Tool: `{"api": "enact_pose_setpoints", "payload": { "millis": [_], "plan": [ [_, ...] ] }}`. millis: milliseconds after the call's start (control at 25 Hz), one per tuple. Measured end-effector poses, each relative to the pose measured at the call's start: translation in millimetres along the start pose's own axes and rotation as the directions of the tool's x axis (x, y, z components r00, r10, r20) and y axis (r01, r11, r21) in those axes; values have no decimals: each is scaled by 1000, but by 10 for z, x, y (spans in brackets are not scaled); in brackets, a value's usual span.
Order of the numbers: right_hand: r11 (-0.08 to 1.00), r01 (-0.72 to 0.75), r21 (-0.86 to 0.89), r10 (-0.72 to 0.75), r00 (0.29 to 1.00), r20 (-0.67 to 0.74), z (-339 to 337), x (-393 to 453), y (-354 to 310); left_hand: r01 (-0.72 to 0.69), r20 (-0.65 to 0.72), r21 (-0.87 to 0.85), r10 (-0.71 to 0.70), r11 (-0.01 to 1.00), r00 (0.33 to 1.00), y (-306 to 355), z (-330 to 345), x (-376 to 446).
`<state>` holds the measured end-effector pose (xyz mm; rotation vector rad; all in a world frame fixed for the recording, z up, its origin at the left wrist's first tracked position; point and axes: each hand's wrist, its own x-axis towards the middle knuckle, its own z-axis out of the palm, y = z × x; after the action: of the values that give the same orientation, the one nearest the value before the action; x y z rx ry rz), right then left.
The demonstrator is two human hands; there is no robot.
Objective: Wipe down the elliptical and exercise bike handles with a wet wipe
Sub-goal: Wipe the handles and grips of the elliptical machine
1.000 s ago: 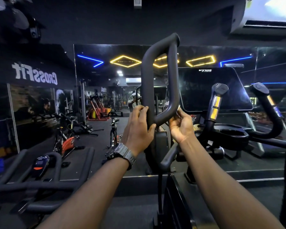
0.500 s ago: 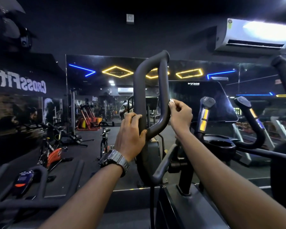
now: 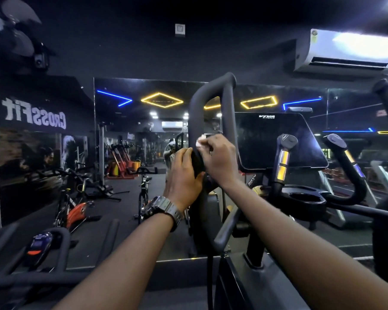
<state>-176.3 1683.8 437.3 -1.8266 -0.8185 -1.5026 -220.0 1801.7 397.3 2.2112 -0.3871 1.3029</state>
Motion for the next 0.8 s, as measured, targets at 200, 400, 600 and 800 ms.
{"api": "enact_pose_setpoints", "payload": {
  "millis": [200,400,600,800],
  "plan": [
    [989,131,-69,-124,988,97,-45,260,-82,41,74,-2,-40,999,996,-54,-48,63],
    [993,67,-95,-58,994,98,16,327,-116,27,113,-3,-26,1000,993,-25,-139,47],
    [972,179,-154,-146,968,206,-87,264,-173,32,145,12,-34,999,989,-15,-244,76],
    [981,97,-170,-62,978,201,-107,270,-231,-4,240,16,0,1000,971,31,-487,136]
  ]
}}
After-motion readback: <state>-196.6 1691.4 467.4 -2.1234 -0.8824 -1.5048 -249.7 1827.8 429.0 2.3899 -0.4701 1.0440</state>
